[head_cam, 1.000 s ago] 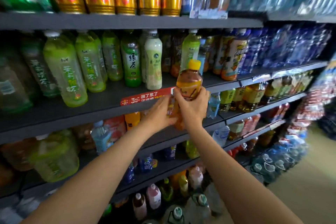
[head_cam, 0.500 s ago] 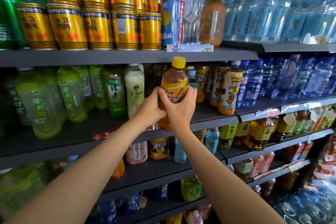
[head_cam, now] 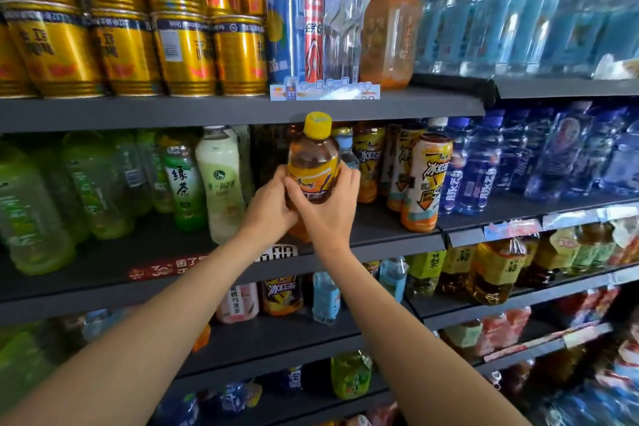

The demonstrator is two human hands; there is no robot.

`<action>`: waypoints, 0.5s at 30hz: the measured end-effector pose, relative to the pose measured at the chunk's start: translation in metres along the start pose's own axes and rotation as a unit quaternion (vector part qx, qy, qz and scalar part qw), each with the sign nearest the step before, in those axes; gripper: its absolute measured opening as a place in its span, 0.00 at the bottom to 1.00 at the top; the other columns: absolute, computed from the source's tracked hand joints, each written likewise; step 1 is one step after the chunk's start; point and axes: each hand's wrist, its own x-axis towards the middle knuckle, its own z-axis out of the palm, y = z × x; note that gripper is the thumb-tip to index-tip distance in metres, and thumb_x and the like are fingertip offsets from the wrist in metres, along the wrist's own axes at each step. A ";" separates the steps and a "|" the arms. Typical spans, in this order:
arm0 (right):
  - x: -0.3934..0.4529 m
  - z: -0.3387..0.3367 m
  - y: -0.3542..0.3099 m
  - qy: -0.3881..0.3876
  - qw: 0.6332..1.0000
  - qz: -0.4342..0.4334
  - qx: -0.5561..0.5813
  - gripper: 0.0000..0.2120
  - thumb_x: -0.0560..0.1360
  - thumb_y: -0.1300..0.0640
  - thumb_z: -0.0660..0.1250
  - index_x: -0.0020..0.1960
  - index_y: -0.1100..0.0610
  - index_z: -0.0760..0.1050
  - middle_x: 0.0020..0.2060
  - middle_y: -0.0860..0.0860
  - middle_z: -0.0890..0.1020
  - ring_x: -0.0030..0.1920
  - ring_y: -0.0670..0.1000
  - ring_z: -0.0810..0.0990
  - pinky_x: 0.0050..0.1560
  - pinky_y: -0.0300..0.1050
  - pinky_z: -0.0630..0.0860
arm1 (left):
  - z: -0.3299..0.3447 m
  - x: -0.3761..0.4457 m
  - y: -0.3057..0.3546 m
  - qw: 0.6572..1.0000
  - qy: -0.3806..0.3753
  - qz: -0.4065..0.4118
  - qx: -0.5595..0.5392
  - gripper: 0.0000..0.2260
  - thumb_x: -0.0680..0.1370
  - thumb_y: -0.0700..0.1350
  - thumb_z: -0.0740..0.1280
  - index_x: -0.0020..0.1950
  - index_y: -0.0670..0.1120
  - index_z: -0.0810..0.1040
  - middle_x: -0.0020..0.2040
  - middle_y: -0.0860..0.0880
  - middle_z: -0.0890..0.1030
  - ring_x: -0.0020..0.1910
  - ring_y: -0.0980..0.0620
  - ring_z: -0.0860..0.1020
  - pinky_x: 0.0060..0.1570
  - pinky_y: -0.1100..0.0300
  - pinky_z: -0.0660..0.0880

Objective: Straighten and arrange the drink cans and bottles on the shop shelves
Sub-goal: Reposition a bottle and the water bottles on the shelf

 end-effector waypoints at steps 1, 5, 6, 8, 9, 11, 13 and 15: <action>0.001 -0.004 0.000 -0.004 1.000 -0.005 -0.003 0.31 0.65 0.46 0.76 0.60 0.62 0.70 0.50 0.52 0.70 0.53 0.49 0.72 0.55 0.43 0.72 | 0.002 0.000 0.002 1.000 0.002 0.001 -0.004 0.27 0.71 0.35 0.69 0.68 0.45 0.66 0.59 0.43 0.78 0.58 0.42 0.76 0.57 0.47 0.74; 0.008 -0.027 0.006 -0.001 0.999 -0.019 -0.045 0.33 0.65 0.46 0.75 0.62 0.62 0.69 0.51 0.52 0.70 0.54 0.49 0.71 0.54 0.37 0.70 | 0.017 -0.001 0.017 1.000 -0.015 0.005 -0.017 0.27 0.71 0.37 0.68 0.69 0.46 0.65 0.59 0.42 0.78 0.57 0.42 0.77 0.56 0.52 0.74; 0.009 -0.033 0.008 0.005 0.999 -0.017 -0.051 0.33 0.65 0.45 0.75 0.62 0.62 0.69 0.51 0.52 0.70 0.54 0.50 0.71 0.54 0.38 0.71 | 0.023 0.000 0.021 0.999 -0.025 0.010 -0.025 0.26 0.72 0.37 0.68 0.69 0.46 0.66 0.59 0.43 0.78 0.58 0.43 0.77 0.56 0.54 0.73; 0.011 -0.046 0.016 0.014 0.998 -0.010 -0.064 0.33 0.66 0.45 0.75 0.62 0.62 0.69 0.50 0.51 0.69 0.54 0.50 0.71 0.54 0.38 0.70 | 0.037 0.001 0.032 0.998 -0.041 0.019 -0.035 0.25 0.72 0.36 0.67 0.68 0.46 0.67 0.59 0.43 0.78 0.58 0.44 0.77 0.55 0.56 0.73; 0.013 -0.054 0.020 0.015 0.997 -0.001 -0.071 0.32 0.66 0.46 0.74 0.62 0.62 0.68 0.50 0.51 0.69 0.55 0.50 0.71 0.54 0.37 0.70 | 0.046 0.003 0.036 0.998 -0.042 0.020 -0.031 0.24 0.73 0.37 0.67 0.68 0.46 0.67 0.59 0.43 0.78 0.58 0.44 0.76 0.56 0.55 0.73; 0.019 -0.067 0.029 0.010 0.996 0.026 -0.085 0.32 0.67 0.46 0.74 0.63 0.62 0.67 0.52 0.52 0.69 0.56 0.50 0.71 0.57 0.39 0.70 | 0.063 0.007 0.045 0.999 -0.043 0.010 -0.024 0.23 0.75 0.39 0.66 0.69 0.47 0.66 0.60 0.43 0.77 0.58 0.44 0.76 0.58 0.51 0.73; 0.027 -0.077 0.039 -0.002 0.994 0.044 -0.103 0.33 0.68 0.45 0.73 0.65 0.62 0.66 0.54 0.53 0.70 0.59 0.51 0.70 0.60 0.43 0.70 | 0.079 0.013 0.052 0.999 -0.045 -0.004 -0.010 0.21 0.76 0.40 0.65 0.68 0.46 0.66 0.56 0.42 0.78 0.55 0.43 0.77 0.54 0.52 0.74; 0.035 -0.084 0.048 -0.027 0.992 0.051 -0.111 0.36 0.69 0.45 0.72 0.69 0.61 0.63 0.58 0.54 0.71 0.62 0.51 0.69 0.62 0.41 0.68 | 0.088 0.020 0.058 0.999 -0.046 -0.025 0.011 0.20 0.77 0.41 0.64 0.68 0.45 0.65 0.55 0.41 0.78 0.54 0.41 0.77 0.51 0.53 0.73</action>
